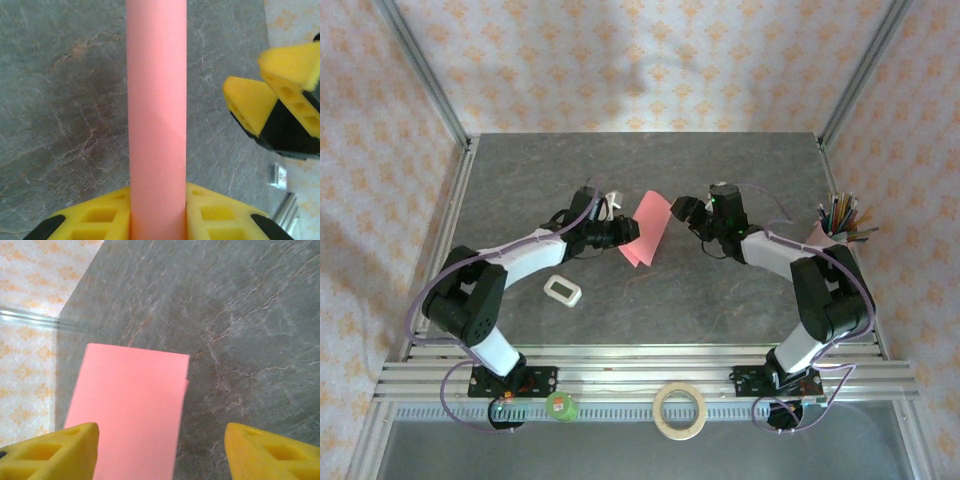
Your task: Fold a paper plane with a square sheet of paper (pick it up from the middle)
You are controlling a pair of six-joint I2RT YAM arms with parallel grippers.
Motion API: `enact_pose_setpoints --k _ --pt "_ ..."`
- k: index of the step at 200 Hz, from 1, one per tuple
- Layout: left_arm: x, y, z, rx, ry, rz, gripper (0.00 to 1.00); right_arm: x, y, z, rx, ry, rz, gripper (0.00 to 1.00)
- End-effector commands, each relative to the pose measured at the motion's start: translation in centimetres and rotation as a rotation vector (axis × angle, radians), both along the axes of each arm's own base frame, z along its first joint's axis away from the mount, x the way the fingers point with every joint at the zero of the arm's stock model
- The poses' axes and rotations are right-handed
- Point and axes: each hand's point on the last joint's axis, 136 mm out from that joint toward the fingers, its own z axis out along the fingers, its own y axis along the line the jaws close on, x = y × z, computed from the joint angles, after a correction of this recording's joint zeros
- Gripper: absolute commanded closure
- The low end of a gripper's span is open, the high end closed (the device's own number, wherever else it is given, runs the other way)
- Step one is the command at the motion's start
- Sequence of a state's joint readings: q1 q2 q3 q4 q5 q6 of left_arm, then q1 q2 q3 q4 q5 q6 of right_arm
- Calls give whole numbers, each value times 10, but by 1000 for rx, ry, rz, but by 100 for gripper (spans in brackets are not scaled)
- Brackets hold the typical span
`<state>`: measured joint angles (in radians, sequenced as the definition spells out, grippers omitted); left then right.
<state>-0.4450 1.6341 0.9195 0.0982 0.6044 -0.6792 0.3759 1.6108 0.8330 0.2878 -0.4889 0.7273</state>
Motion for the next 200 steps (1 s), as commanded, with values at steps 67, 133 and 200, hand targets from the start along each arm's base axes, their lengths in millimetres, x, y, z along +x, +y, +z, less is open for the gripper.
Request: enact_pose_setpoints --k 67,133,200 --pt "-3 15 -47 -126 120 225 75 -21 61 -25 83 77 205 80" --pt "-19 26 -80 -77 197 259 72 -31 95 -79 5 246 285 99" --pt "-26 31 -89 -12 216 242 65 -37 87 -119 -114 354 275 100"
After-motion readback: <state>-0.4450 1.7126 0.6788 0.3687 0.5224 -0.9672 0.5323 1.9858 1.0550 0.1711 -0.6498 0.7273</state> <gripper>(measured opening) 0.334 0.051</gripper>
